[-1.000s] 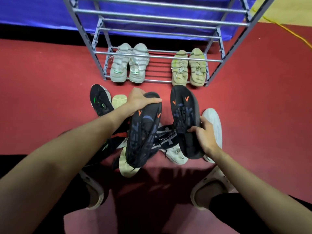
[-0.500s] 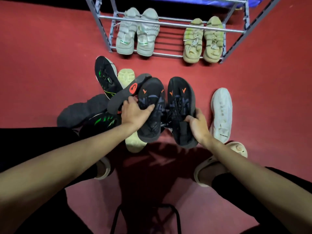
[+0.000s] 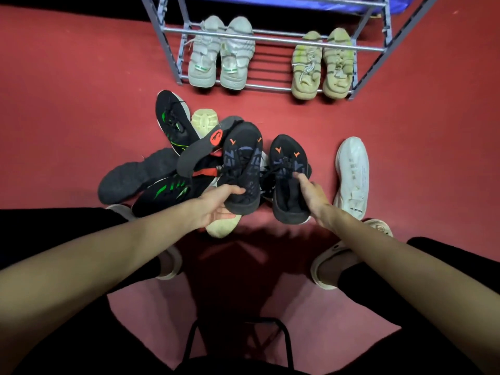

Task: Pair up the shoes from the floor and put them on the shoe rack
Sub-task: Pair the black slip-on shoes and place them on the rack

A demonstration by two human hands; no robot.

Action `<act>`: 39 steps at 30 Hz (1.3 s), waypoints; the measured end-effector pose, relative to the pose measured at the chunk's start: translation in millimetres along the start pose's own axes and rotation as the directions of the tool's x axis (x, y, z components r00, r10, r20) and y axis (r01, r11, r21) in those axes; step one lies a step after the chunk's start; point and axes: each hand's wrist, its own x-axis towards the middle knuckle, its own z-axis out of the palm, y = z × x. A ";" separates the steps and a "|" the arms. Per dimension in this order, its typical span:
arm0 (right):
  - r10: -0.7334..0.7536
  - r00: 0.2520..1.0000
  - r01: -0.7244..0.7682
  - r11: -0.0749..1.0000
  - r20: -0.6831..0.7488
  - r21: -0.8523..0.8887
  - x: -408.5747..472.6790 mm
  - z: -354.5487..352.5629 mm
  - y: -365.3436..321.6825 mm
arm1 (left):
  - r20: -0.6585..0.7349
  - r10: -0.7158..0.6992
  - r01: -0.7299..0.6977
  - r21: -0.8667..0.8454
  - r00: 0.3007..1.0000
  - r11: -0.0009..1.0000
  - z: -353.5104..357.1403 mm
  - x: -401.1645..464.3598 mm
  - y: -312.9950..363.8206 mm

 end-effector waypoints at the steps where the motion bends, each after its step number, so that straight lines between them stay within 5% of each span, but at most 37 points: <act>1: -0.032 0.999 0.031 0.999 0.029 0.023 -1.2 -0.8 -1.4 | -0.008 0.015 -0.015 -0.007 1.000 1.000 -1.8 -1.9 3.4; 10: -0.266 0.954 0.281 0.954 -0.138 0.103 -9.6 -11.2 -49.4 | 0.058 0.136 -0.128 -0.131 0.989 0.983 -31.8 -38.4 64.9; 20: -0.518 0.812 0.548 0.835 -0.269 0.049 18.8 2.4 -138.4 | -0.202 0.435 -0.440 0.019 0.878 0.898 -80.1 -34.2 158.7; 39: -0.597 0.753 0.622 0.783 -0.278 0.000 164.1 107.5 -285.4 | -0.329 0.537 -0.602 -0.135 0.777 0.787 -123.4 95.5 292.4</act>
